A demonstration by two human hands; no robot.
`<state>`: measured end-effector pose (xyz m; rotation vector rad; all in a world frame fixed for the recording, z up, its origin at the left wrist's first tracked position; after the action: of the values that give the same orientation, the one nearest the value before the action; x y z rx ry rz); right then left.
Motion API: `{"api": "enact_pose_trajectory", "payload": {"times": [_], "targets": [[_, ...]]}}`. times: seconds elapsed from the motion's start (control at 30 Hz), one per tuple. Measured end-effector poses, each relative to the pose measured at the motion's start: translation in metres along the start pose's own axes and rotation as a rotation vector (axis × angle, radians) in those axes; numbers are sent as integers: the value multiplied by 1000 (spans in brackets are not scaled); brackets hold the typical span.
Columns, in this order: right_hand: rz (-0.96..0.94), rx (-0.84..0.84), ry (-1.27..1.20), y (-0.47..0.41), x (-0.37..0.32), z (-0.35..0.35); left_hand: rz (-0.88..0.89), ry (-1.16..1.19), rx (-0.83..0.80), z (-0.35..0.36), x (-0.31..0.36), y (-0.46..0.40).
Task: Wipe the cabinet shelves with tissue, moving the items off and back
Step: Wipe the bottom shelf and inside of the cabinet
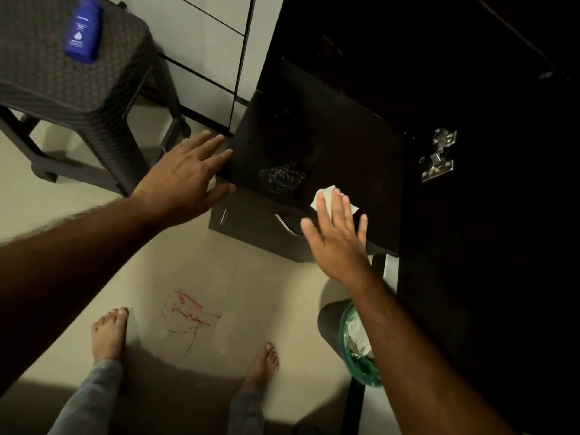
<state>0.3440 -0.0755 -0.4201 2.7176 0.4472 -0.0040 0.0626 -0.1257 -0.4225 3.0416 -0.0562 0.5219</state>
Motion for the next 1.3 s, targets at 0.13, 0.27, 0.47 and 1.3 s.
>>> {"api": "enact_pose_trajectory", "payload": {"times": [0.13,0.27,0.47,1.3], "targets": [[114,-11,-102,-33,-30,-7,-1,-45,-26,1,-3,3],[-31,35,-32,-21,-66,5,-16,-102,-61,5,-10,5],[-87,-5,42,14,-38,6,-13,-128,-94,6,-22,11],[6,0,-28,-99,-84,-31,-16,-54,-139,12,-37,-14]]}}
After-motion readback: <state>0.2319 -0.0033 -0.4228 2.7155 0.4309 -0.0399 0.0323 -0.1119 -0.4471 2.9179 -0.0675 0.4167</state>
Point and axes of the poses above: each hand's wrist, its own y-axis away from the middle knuckle, its own z-axis out of the palm, x = y × z, the point moved 1 cm from there along -y, towards the middle knuckle, and after that the axes turned 2 degrees about z, right-handed, at the moved point
